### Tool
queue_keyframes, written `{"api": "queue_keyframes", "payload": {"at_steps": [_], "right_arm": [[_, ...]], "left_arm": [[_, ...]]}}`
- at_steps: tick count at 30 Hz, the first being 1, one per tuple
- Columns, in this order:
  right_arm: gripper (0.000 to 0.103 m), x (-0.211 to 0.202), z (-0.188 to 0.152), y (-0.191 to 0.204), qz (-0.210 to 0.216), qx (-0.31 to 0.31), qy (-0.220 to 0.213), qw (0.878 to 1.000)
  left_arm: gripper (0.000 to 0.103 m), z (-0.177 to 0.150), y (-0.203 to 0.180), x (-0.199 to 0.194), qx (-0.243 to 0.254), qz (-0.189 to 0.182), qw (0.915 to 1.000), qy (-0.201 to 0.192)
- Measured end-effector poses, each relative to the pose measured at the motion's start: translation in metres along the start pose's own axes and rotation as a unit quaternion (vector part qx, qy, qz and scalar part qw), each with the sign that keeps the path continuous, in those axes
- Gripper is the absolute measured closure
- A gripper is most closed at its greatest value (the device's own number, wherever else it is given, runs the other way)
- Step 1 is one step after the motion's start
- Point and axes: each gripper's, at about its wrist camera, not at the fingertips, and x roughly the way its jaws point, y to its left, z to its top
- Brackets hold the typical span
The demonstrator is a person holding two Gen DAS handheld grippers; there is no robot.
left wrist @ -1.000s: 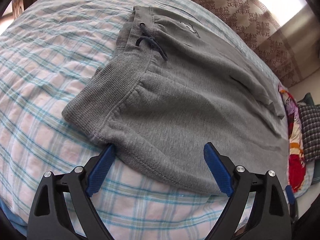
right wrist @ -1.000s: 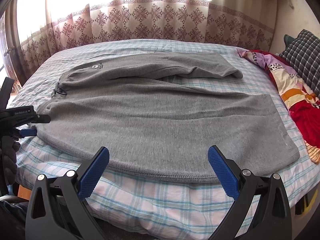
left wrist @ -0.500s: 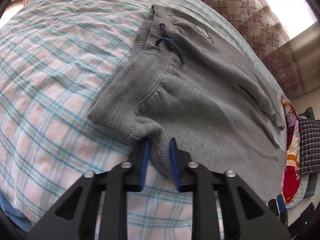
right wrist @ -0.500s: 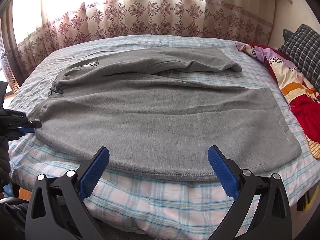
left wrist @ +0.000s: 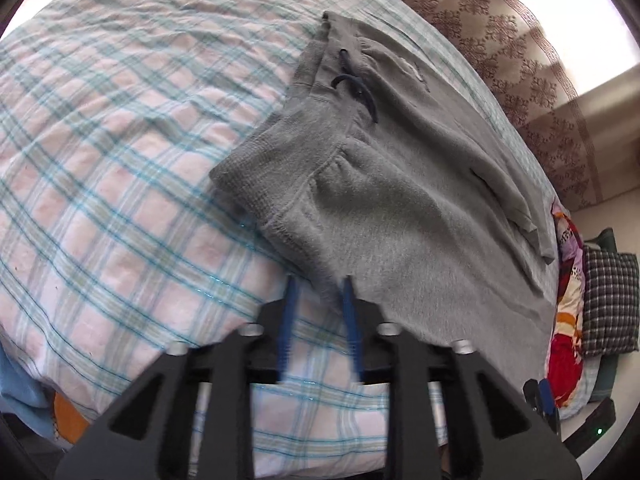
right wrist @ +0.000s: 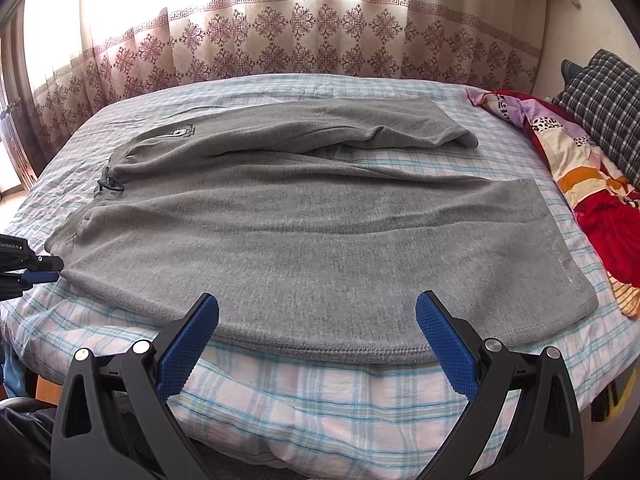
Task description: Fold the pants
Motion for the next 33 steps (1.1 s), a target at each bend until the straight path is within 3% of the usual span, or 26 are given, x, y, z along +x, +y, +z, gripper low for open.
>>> {"api": "queue_keyframes", "payload": {"at_steps": [1,10,11,13,16,19,23,28,33], "right_arm": [[0.005,0.0,0.0,0.0,0.0,-0.001,-0.001,1.0],[0.005,0.004,-0.003,0.003,0.006,-0.006,0.008,1.0],[0.005,0.005,-0.003,0.004,0.007,-0.007,0.01,1.0],[0.005,0.007,-0.003,0.004,0.008,-0.009,0.014,1.0],[0.005,0.012,-0.003,0.0,0.008,-0.003,0.023,1.0],[0.005,0.018,-0.004,-0.007,-0.011,-0.004,0.038,0.999],[0.005,0.037,-0.008,-0.026,-0.04,-0.006,0.091,0.995],[0.005,0.053,-0.025,-0.058,-0.032,0.001,0.161,0.986],[0.005,0.041,-0.03,-0.076,-0.031,0.004,0.158,0.987]], "left_arm": [[0.056,0.003,0.0,0.002,-0.005,-0.002,1.0,0.0],[0.055,0.022,0.0,0.02,-0.022,-0.012,0.9997,-0.008],[0.064,0.023,0.0,0.022,-0.021,-0.011,0.9997,-0.006],[0.095,0.024,0.001,0.025,-0.028,-0.007,0.9996,0.001],[0.098,0.018,0.004,0.019,-0.031,-0.009,0.9995,0.003],[0.098,0.008,0.005,-0.001,-0.019,-0.015,0.9997,-0.008],[0.098,-0.005,0.001,-0.022,0.013,-0.016,0.9997,-0.015],[0.098,-0.01,0.002,-0.019,0.028,-0.006,0.9995,-0.015],[0.085,-0.01,0.01,-0.008,0.04,0.021,0.999,-0.006]]}}
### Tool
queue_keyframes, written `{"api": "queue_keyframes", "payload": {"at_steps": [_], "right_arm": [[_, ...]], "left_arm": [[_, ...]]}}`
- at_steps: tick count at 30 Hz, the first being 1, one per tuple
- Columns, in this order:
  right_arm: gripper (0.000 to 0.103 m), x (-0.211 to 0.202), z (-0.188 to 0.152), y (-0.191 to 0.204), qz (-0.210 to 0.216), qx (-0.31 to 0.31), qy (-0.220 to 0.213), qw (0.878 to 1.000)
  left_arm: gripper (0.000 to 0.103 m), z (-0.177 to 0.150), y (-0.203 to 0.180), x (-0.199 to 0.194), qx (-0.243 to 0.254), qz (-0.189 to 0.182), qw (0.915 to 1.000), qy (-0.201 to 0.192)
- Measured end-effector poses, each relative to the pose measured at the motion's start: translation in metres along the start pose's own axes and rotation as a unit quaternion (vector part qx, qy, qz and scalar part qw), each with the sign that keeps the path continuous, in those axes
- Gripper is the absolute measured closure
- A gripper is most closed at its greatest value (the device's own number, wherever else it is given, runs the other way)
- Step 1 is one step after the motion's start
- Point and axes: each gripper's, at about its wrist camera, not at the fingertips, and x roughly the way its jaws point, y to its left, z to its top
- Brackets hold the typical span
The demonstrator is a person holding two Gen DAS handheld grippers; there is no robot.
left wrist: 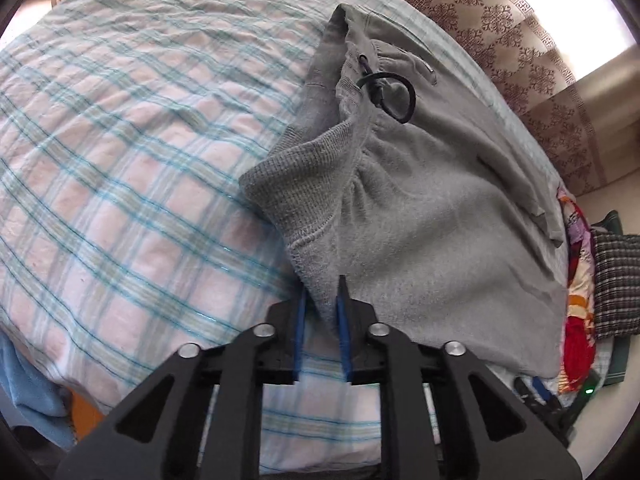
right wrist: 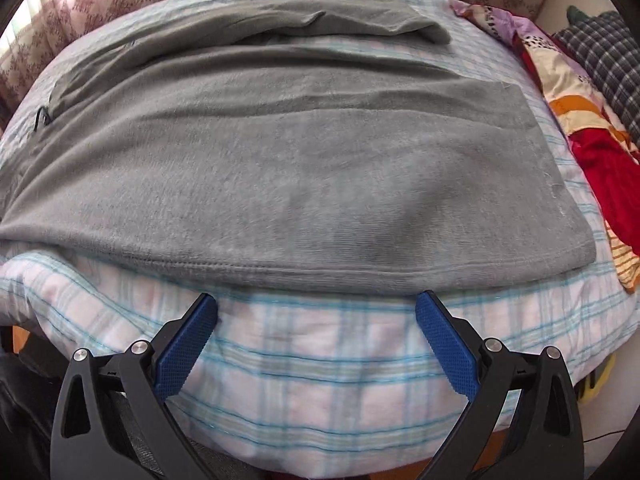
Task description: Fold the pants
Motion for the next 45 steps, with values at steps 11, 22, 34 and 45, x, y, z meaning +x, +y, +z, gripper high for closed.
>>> {"api": "queue_keyframes", "payload": {"at_steps": [11,22,34,45], "right_arm": [[0.008,-0.031,-0.013,-0.147,-0.058,0.217,-0.063,0.972],[0.05,-0.004,-0.016,-0.201,-0.015,0.306,-0.087,0.948],[0.091,-0.032,-0.012,-0.208,-0.071,0.291,-0.093,0.95],[0.057,-0.028,-0.021,-0.202,-0.142,0.26,-0.095,0.95]], "left_arm": [[0.072,-0.004,-0.028,-0.043,0.089,0.096,0.9869,-0.094],[0.062,0.002,-0.067,-0.035,0.16,0.126,0.9684,-0.144],[0.05,0.034,-0.084,0.029,0.239,0.154,0.9534,-0.101],[0.049,0.048,-0.065,0.042,0.233,0.162,0.9572,-0.059]]}}
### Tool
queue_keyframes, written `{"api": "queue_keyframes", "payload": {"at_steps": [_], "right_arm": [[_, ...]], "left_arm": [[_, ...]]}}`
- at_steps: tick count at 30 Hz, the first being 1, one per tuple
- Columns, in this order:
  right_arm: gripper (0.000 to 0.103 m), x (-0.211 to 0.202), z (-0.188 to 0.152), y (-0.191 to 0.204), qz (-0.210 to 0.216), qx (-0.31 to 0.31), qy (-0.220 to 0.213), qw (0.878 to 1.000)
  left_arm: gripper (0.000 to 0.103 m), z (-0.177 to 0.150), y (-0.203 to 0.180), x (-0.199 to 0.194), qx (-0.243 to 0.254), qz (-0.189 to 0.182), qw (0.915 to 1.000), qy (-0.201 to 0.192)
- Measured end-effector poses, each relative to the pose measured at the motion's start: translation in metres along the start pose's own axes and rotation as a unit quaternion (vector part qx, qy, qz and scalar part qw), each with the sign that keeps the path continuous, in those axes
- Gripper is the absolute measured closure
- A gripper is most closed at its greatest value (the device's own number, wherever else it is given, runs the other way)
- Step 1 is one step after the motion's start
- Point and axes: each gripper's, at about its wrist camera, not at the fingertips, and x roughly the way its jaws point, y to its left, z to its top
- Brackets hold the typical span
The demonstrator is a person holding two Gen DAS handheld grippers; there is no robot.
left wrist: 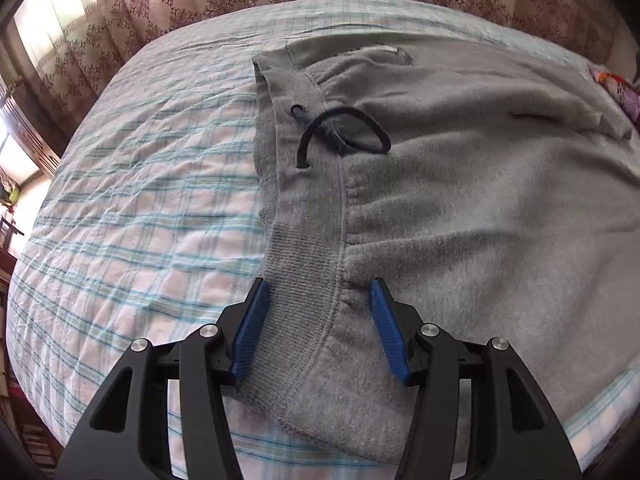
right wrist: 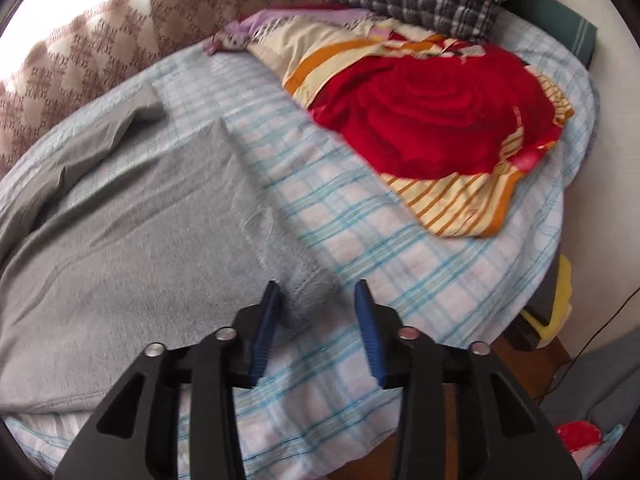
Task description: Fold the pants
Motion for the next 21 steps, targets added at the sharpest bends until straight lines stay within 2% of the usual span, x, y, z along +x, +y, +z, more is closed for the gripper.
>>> {"api": "queue_keyframes", "payload": {"at_steps": [4,5,7,9,13,18,21], "right_arm": [[0.056,-0.018,0.009,0.005,-0.041,-0.013,-0.046,0.998],[0.055,-0.023,0.012,0.009,-0.046,-0.016,-0.059,0.997],[0.048,-0.027,0.018,0.019,-0.037,-0.022,-0.073,0.996],[0.047,-0.027,0.023,0.038,-0.009,-0.037,-0.073,0.997],[0.047,-0.017,0.022,0.082,0.049,-0.073,-0.047,0.995],[0.047,-0.005,0.014,0.141,0.111,-0.112,-0.014,0.987],[0.043,-0.002,0.007,0.172,0.14,-0.138,0.002,0.981]], "left_arm": [[0.047,0.019,0.003,-0.012,-0.013,-0.012,0.9997,-0.018],[0.047,0.025,0.001,-0.014,-0.012,-0.013,0.9996,-0.024],[0.041,0.039,-0.001,-0.016,-0.011,-0.017,0.9992,-0.035],[0.04,0.05,-0.003,-0.013,-0.014,-0.022,0.9989,-0.039],[0.04,0.068,-0.012,0.001,-0.014,-0.03,0.9987,-0.037],[0.039,0.081,-0.028,0.024,0.002,-0.033,0.9993,-0.019],[0.039,0.084,-0.033,0.04,0.002,-0.025,0.9997,-0.002]]}}
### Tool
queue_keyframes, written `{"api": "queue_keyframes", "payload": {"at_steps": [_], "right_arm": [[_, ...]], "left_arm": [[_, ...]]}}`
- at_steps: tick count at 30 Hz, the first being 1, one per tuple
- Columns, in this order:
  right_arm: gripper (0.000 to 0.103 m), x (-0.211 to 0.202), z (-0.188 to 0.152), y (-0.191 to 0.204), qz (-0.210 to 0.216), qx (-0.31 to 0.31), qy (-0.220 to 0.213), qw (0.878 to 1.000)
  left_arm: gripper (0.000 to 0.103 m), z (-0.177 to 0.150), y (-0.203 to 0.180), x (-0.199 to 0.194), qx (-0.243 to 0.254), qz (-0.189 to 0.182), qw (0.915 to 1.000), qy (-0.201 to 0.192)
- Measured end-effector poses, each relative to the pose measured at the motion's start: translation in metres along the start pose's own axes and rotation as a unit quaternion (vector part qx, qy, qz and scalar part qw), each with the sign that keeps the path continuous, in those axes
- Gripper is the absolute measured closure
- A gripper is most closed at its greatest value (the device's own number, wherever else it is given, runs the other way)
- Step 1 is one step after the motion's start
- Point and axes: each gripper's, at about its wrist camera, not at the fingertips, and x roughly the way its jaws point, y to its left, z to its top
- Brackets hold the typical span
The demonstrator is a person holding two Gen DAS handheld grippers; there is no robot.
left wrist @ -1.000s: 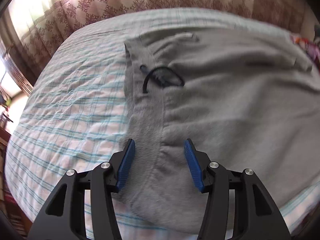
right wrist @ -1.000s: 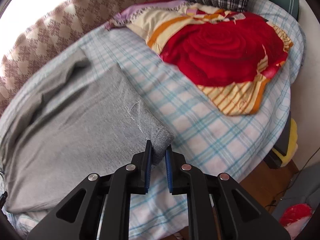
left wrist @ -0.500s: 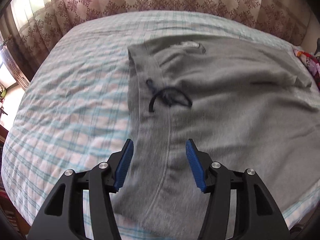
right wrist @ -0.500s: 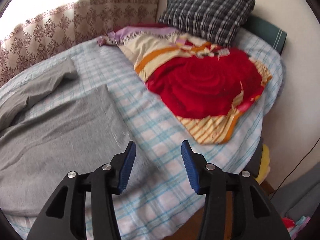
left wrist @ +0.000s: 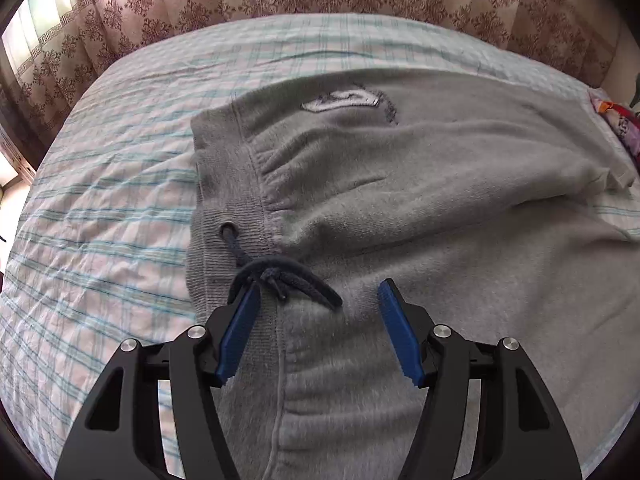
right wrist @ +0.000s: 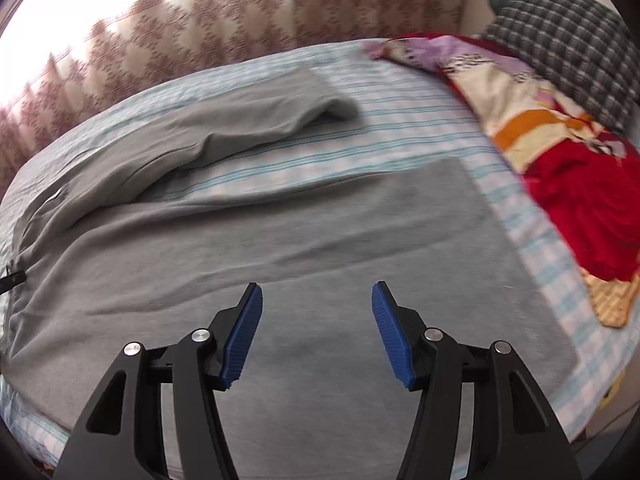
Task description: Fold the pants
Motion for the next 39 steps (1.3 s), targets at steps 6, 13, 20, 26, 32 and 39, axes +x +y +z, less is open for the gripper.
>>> {"api": "queue_keyframes", "payload": {"at_steps": [6,13,20,26,32,39], "right_arm": [[0.04,0.036,-0.021,0.034,0.005,-0.052,0.064,0.997],[0.04,0.027,-0.009,0.036,0.013,-0.039,0.054,0.998],[0.04,0.028,0.023,0.071,0.038,-0.067,0.027,0.997],[0.04,0.046,0.057,0.074,0.054,-0.046,0.024,0.997],[0.039,0.068,0.097,0.029,0.053,0.034,0.019,0.998],[0.039,0.116,0.146,-0.032,0.077,0.136,0.026,0.987]], "left_arm": [[0.031,0.002,-0.001,0.015,-0.001,-0.007,0.9999,0.012],[0.031,0.018,0.006,-0.001,-0.016,-0.042,0.9989,0.014],[0.022,0.055,0.019,-0.018,-0.02,-0.044,0.9986,-0.023],[0.022,0.089,0.049,0.005,-0.039,0.004,0.9988,-0.027],[0.022,0.108,0.056,0.029,-0.039,0.016,0.9989,-0.02],[0.02,0.114,0.045,0.054,-0.027,0.04,0.9988,-0.002]]}}
